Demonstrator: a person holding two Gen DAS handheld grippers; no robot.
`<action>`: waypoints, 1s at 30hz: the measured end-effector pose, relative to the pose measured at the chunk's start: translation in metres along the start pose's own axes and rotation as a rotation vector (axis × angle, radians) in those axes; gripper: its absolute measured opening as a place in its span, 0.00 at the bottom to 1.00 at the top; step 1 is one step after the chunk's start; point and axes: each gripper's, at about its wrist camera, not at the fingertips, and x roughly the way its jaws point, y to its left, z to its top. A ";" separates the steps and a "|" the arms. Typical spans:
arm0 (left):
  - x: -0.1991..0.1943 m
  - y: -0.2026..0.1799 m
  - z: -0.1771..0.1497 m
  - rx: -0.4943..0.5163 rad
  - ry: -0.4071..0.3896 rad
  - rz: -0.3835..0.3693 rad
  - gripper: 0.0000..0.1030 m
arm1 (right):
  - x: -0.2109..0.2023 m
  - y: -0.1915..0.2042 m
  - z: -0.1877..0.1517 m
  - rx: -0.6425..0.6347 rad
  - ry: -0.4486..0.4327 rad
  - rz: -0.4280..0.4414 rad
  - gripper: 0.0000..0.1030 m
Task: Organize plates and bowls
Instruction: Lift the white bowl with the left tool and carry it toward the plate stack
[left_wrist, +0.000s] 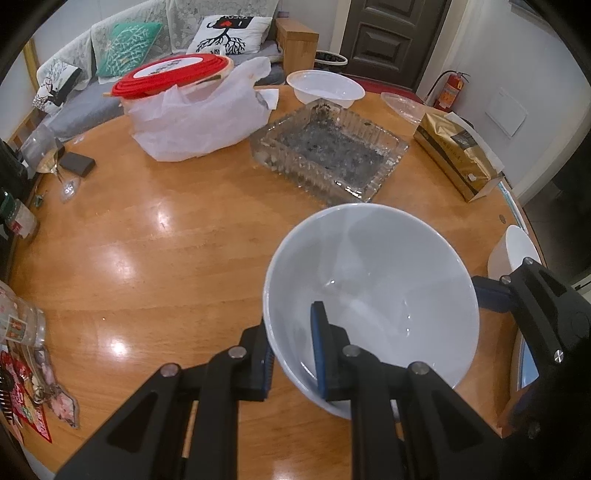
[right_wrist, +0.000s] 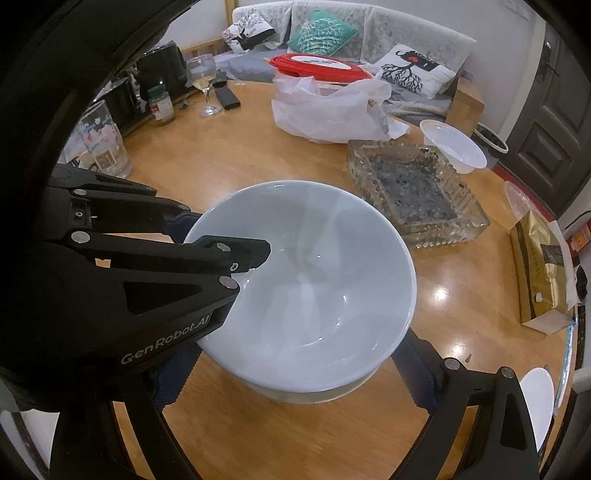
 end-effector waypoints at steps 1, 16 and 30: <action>0.000 0.000 0.000 0.000 0.000 -0.001 0.14 | 0.001 -0.001 0.000 0.001 0.002 0.000 0.90; 0.008 0.000 -0.003 0.007 0.011 0.015 0.14 | 0.005 0.001 -0.004 -0.002 0.020 -0.001 0.90; 0.013 -0.006 -0.008 0.026 0.020 0.045 0.16 | 0.004 0.001 -0.012 -0.019 0.033 -0.018 0.91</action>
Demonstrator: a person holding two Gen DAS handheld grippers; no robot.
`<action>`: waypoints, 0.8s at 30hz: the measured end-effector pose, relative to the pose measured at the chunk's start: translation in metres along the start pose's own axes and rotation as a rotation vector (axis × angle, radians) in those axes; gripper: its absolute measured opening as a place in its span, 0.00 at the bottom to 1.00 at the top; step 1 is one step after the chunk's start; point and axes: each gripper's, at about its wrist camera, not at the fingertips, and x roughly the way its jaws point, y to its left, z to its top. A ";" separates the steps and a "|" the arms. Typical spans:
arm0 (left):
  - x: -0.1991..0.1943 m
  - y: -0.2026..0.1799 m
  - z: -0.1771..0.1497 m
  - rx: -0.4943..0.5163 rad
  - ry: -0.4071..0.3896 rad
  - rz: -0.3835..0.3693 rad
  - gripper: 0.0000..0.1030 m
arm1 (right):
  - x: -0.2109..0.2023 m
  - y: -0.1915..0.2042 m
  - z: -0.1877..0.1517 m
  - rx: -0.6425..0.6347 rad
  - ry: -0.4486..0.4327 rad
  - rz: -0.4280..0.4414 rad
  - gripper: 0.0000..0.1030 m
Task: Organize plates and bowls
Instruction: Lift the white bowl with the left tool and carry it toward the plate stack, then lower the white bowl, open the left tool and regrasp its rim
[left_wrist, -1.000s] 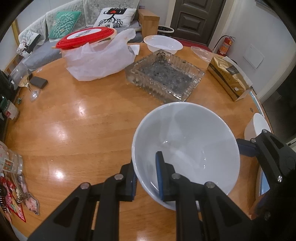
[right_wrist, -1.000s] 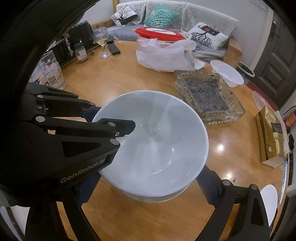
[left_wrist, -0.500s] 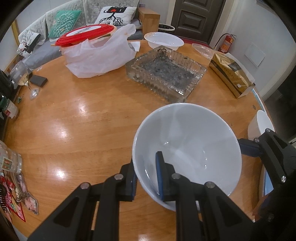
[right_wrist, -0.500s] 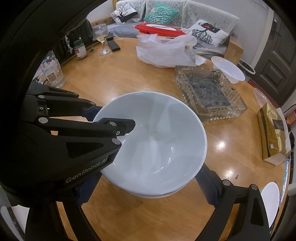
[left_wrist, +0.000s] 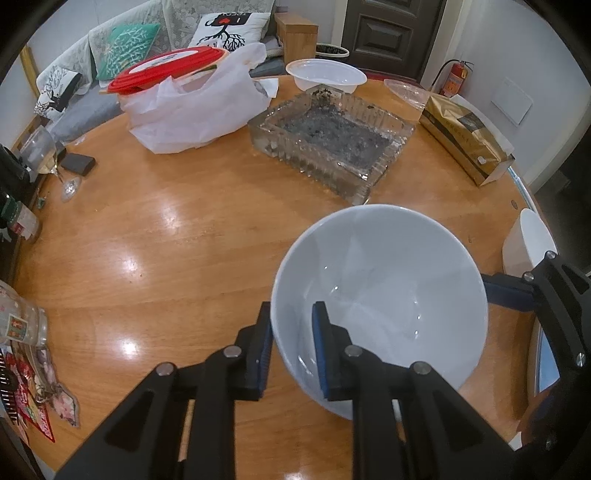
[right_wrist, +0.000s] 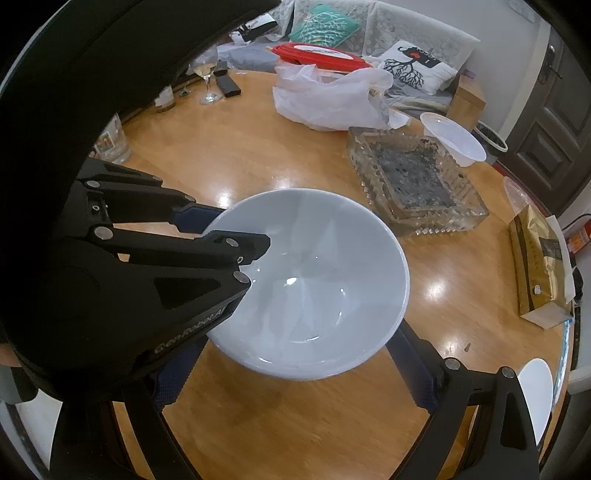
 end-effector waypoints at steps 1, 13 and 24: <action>0.000 0.000 -0.001 -0.002 0.003 -0.004 0.16 | 0.000 -0.001 -0.001 0.000 -0.001 0.003 0.91; -0.003 -0.016 -0.008 0.032 0.022 -0.022 0.20 | -0.009 -0.005 -0.018 -0.004 -0.013 0.008 0.91; -0.049 -0.029 0.011 0.006 -0.095 0.046 0.22 | -0.058 -0.032 -0.060 -0.002 -0.170 -0.030 0.91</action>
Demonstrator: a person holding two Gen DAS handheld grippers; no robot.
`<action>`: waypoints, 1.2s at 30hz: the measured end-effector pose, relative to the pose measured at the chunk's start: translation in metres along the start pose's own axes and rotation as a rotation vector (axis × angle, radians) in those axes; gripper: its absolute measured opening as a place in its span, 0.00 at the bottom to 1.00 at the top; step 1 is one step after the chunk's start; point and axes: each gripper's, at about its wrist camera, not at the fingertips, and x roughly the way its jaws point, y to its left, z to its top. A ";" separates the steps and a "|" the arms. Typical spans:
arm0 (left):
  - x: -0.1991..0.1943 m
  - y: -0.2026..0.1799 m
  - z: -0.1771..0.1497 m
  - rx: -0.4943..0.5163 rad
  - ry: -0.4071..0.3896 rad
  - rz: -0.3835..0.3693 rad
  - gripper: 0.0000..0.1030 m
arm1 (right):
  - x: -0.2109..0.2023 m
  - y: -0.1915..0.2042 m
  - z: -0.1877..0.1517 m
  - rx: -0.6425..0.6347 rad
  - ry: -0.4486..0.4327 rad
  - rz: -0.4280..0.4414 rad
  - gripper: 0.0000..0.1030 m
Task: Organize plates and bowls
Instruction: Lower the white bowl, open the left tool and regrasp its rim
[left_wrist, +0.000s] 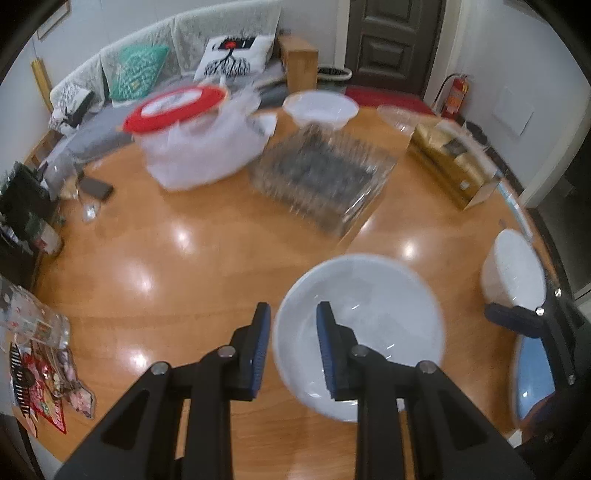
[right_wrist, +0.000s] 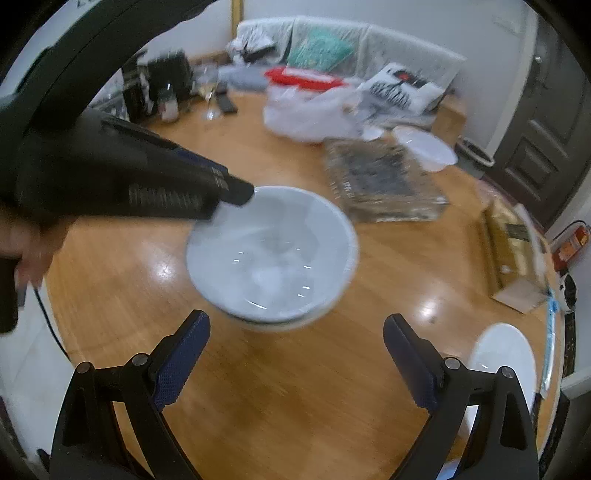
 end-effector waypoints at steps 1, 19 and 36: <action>-0.005 -0.005 0.003 0.005 -0.009 -0.009 0.22 | -0.008 -0.007 -0.005 0.005 -0.028 0.009 0.91; 0.028 -0.158 0.028 0.089 0.069 -0.197 0.25 | -0.050 -0.142 -0.082 0.240 0.047 -0.152 0.91; 0.084 -0.213 0.030 0.103 0.137 -0.197 0.24 | -0.004 -0.166 -0.097 0.305 0.190 -0.089 0.91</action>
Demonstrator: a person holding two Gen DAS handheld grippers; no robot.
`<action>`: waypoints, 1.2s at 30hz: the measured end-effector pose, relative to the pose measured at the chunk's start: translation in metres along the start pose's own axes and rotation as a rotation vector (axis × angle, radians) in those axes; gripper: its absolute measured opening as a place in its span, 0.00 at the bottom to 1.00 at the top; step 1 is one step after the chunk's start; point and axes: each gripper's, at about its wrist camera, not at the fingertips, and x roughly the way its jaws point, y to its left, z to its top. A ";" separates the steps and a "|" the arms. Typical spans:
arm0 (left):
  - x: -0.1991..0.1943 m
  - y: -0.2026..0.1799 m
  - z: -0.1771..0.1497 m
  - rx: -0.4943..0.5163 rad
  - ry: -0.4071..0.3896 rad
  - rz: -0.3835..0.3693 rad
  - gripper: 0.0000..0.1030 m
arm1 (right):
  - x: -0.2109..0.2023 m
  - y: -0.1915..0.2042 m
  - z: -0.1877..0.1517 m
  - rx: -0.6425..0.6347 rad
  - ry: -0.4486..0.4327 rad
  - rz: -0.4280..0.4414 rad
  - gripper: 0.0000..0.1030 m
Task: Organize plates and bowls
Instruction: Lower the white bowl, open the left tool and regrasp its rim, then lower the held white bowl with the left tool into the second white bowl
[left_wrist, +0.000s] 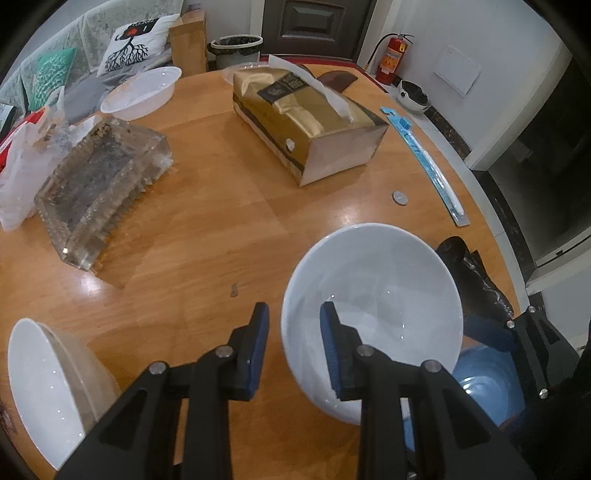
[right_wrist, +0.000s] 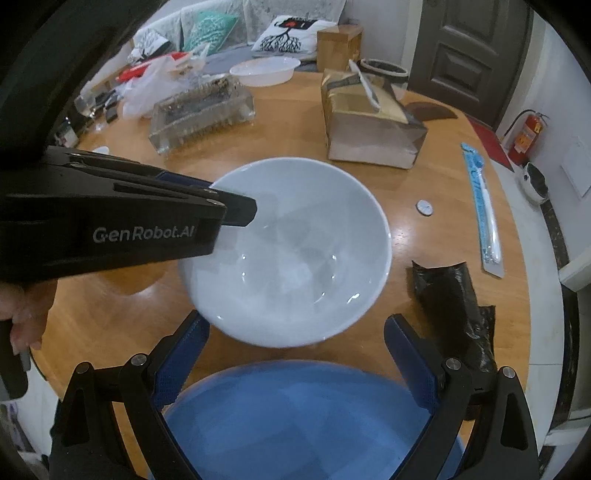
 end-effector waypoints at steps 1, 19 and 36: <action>0.002 0.000 0.000 -0.001 0.000 0.000 0.23 | 0.003 -0.001 0.001 0.003 0.005 0.003 0.91; 0.013 0.003 0.007 -0.004 -0.008 -0.013 0.10 | 0.025 0.000 0.016 0.018 -0.007 0.073 0.90; -0.016 -0.005 -0.001 0.039 -0.043 0.000 0.10 | 0.002 0.008 0.013 0.001 -0.065 0.043 0.88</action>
